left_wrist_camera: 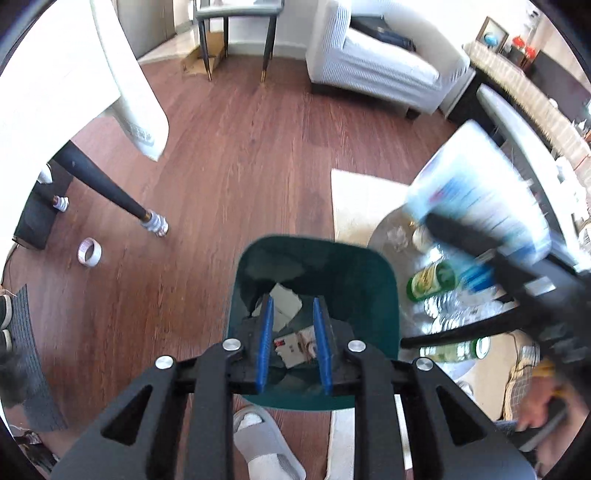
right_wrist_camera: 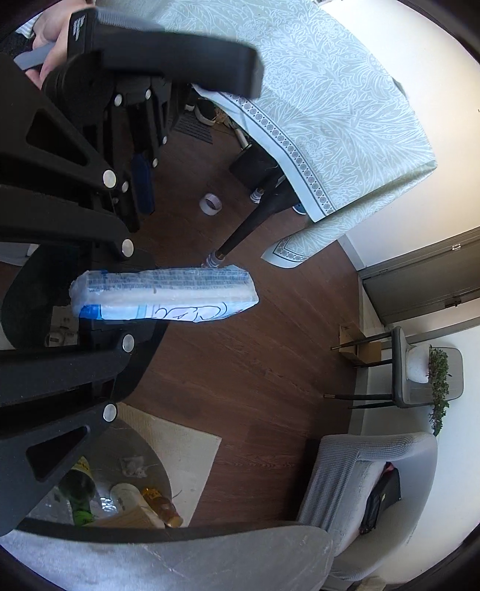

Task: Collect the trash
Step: 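Carry the card over the bin and open the left tool while the right tool carries the wipes, then lower the wet-wipe pack into the bin and open the right tool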

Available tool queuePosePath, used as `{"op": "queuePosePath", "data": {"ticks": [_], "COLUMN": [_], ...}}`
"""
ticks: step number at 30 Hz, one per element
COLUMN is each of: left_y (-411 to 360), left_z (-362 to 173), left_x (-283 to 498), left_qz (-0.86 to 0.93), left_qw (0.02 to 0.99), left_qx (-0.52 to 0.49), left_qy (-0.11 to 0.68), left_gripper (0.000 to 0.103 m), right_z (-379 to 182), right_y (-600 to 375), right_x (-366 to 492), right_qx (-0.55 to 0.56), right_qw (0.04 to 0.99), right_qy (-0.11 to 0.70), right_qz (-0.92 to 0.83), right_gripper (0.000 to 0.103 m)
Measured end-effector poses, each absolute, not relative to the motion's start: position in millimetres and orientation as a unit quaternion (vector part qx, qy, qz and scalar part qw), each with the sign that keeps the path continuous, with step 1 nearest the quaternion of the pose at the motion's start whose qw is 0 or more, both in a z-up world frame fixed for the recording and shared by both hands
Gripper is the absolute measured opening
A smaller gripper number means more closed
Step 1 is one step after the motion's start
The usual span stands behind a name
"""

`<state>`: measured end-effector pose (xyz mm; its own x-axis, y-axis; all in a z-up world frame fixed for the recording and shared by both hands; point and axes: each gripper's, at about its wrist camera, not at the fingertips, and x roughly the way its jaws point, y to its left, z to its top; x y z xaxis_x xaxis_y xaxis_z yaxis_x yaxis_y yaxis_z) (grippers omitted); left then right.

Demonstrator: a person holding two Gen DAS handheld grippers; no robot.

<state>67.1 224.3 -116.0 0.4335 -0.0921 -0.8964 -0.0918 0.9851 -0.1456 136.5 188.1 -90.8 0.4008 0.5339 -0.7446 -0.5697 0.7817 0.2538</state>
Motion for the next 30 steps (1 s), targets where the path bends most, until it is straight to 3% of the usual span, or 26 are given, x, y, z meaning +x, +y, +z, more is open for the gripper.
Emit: {"op": "queuePosePath", "data": {"ticks": [7, 13, 30], "left_y": [225.1, 219.4, 202.0], "left_z": [-80.2, -45.9, 23.6], "left_x": [61.8, 57.3, 55.8], "left_qz": [-0.006, 0.002, -0.014], "left_qw": [0.867, 0.890, 0.921], "left_qx": [-0.094, -0.094, -0.125], "left_qy": [0.490, 0.445, 0.368], "left_gripper": [0.021, 0.010, 0.010], "right_z": [-122.5, -150.6, -211.7], "right_y": [202.4, 213.0, 226.6], "right_x": [143.6, 145.0, 142.0], "right_qx": [-0.034, -0.046, -0.096], "right_qw": [0.813, 0.790, 0.729], "right_qy": [0.481, 0.521, 0.602], "right_qz": [0.325, 0.321, 0.311], "right_gripper": [0.010, 0.010, 0.010]}}
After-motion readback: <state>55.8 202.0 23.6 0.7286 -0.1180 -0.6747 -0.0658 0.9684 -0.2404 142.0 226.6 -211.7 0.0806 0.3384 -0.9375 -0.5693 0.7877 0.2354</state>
